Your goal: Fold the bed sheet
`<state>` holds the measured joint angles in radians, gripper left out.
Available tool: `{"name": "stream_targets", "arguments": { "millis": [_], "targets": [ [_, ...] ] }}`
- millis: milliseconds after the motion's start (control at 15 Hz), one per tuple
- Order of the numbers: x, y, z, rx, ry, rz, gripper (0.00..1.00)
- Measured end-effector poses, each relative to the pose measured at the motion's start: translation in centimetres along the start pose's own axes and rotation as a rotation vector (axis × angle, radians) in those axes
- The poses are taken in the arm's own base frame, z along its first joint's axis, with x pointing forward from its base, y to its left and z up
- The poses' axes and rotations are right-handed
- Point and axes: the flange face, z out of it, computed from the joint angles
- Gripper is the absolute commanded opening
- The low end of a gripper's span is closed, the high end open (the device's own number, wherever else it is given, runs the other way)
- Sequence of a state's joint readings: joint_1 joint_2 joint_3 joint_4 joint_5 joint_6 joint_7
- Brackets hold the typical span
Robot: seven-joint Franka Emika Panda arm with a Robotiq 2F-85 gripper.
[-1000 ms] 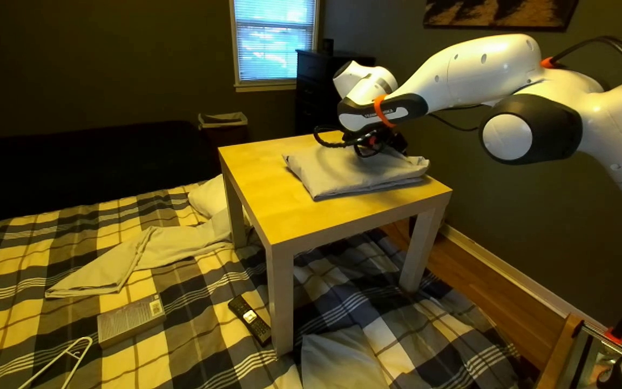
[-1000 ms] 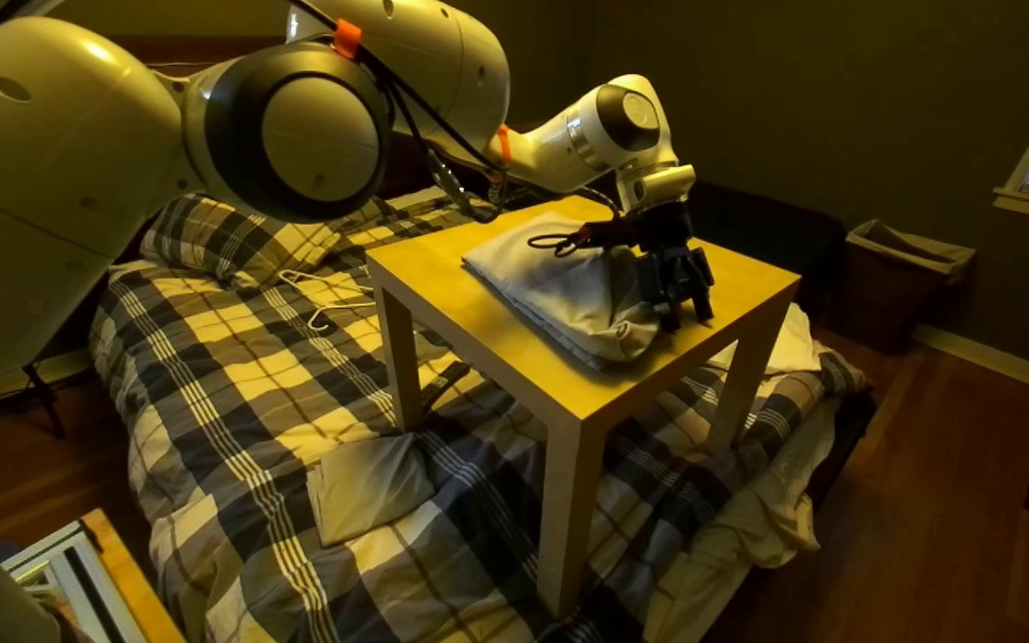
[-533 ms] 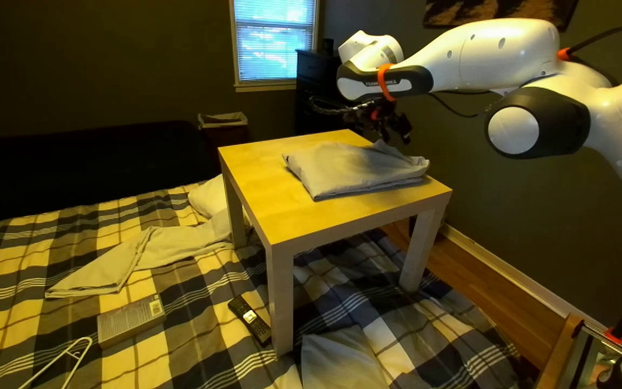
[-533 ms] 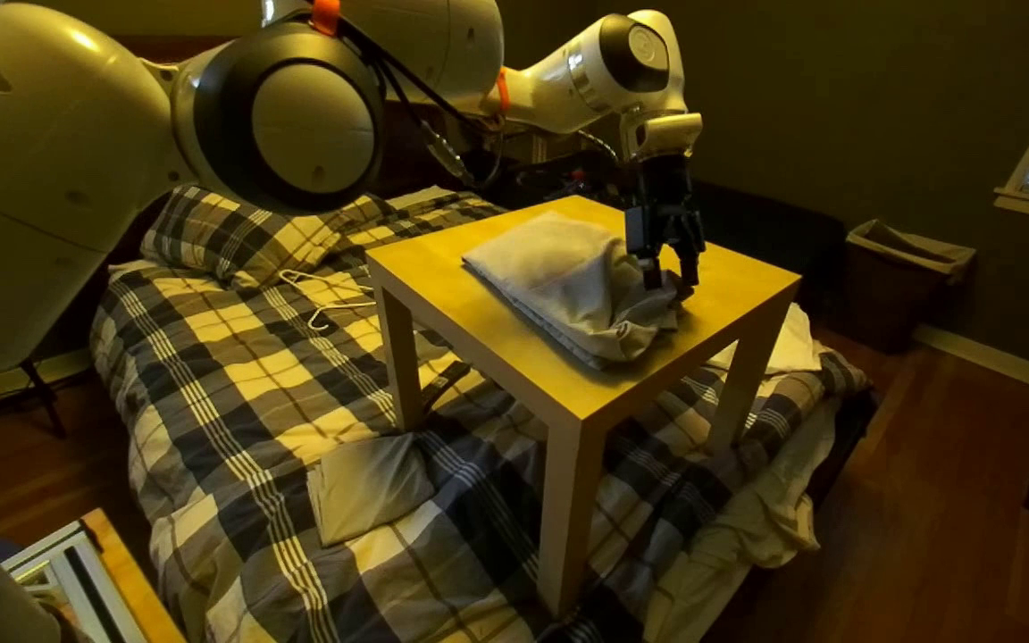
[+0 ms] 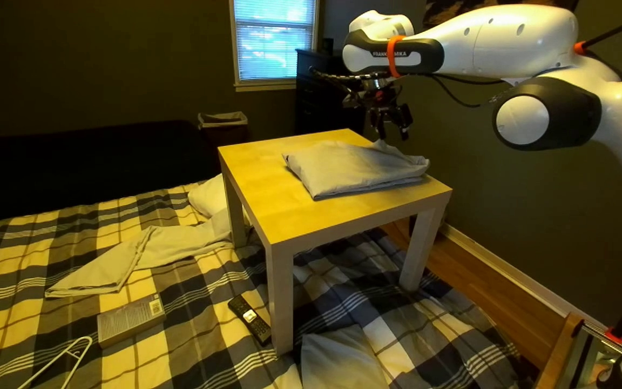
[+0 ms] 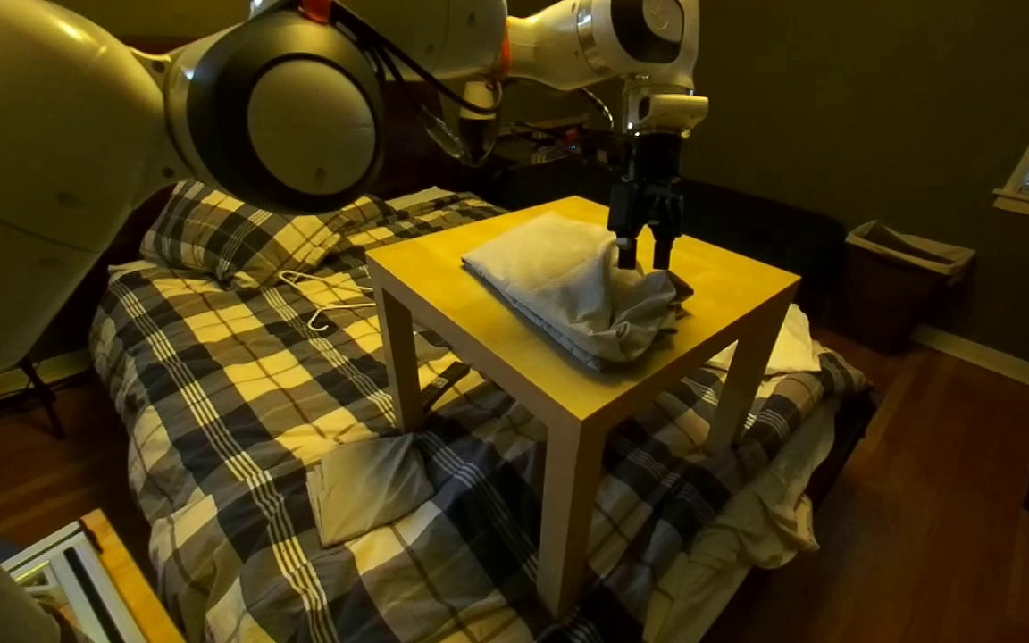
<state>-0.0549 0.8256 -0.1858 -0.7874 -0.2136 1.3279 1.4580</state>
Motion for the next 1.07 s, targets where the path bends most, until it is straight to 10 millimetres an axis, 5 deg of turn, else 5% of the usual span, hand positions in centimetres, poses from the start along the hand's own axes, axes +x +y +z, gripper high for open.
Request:
{"name": "stream_targets", "arguments": {
  "millis": [667,1067],
  "targets": [
    [-1.0,-0.3,0.2,0.009,-0.064,-0.024,1.0],
    [0.3,-1.8,1.7,0.071,-0.174,-0.013,1.0]
  ]
}}
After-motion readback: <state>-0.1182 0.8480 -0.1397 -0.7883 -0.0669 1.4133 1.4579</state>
